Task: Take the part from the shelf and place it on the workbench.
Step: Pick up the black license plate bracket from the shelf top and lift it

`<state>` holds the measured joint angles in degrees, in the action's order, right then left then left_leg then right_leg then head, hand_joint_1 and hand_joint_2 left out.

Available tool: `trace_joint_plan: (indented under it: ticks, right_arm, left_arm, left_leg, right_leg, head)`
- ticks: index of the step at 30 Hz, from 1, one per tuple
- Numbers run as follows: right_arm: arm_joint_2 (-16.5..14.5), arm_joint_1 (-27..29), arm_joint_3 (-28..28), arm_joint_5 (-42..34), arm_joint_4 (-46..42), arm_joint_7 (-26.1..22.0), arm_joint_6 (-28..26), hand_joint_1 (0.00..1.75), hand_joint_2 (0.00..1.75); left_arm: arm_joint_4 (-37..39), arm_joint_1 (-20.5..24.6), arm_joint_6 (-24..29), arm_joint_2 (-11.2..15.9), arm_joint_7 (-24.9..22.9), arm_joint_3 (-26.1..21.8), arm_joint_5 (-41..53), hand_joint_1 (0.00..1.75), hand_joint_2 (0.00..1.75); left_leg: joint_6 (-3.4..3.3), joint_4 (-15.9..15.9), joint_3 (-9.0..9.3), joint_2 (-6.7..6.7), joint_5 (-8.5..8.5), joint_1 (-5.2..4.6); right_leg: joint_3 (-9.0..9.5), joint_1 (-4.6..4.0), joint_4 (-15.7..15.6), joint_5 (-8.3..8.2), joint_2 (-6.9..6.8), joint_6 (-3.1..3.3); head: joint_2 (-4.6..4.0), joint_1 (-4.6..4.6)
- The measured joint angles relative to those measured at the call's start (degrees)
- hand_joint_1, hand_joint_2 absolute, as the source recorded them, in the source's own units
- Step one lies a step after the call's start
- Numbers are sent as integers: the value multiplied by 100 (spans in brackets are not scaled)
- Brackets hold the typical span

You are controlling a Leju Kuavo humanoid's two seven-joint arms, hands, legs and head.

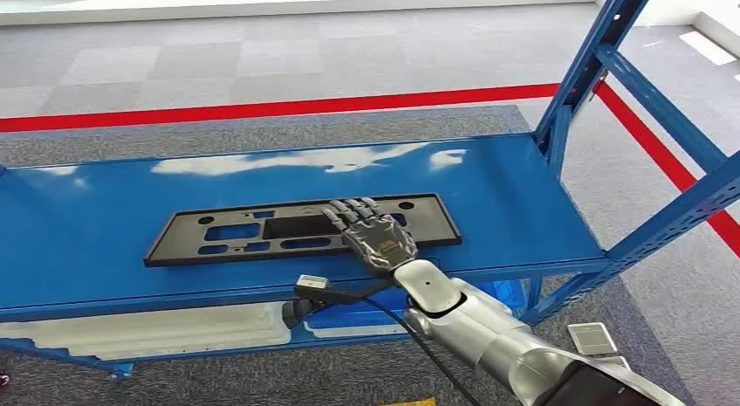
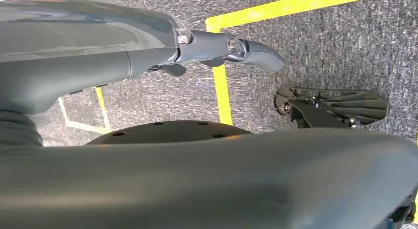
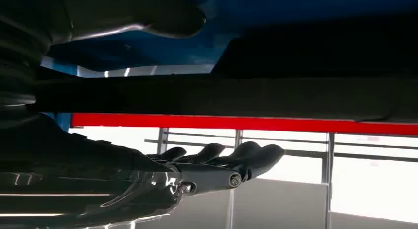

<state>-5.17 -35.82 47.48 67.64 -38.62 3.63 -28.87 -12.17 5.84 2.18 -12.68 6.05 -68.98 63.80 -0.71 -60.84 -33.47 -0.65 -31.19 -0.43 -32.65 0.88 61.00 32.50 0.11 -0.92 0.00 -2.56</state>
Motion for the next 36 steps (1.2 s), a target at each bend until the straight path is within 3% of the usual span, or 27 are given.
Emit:
trace_joint_plan:
  ticks: [19, 26, 31, 36]
  right_arm:
    - [-222, -153, -52, -20, 351, -257, 319, 175, 175]
    - [-231, -155, -219, -420, 304, -518, 307, 175, 175]
    - [-133, -53, -438, -1052, -318, -803, 503, 175, 175]
    - [142, 236, -648, -1789, -1480, -1025, 798, 175, 175]
  left_arm:
    - [0, 9, 22, 0, 9, 0, -45, 0, 0]
    - [0, 10, 24, 0, 20, -4, -56, 0, 0]
    - [0, 6, 23, 0, 115, -8, -121, 0, 0]
    - [0, -10, 10, 11, 297, -26, -226, 0, 0]
  left_leg:
    - [0, 0, 3, 0, 0, 0]
    - [0, 0, 5, 0, 0, 0]
    - [0, 0, 6, 0, 0, 0]
    - [0, -1, 3, 0, -1, 0]
  right_leg:
    - [1, 0, 0, 0, 1, 0]
    - [3, 0, 0, 0, 2, 0]
    - [2, 0, 0, 0, 2, 0]
    - [-1, 1, 0, 0, 1, 0]
  head:
    - [2, 0]
    - [1, 0]
    - [2, 0]
    - [1, 0]
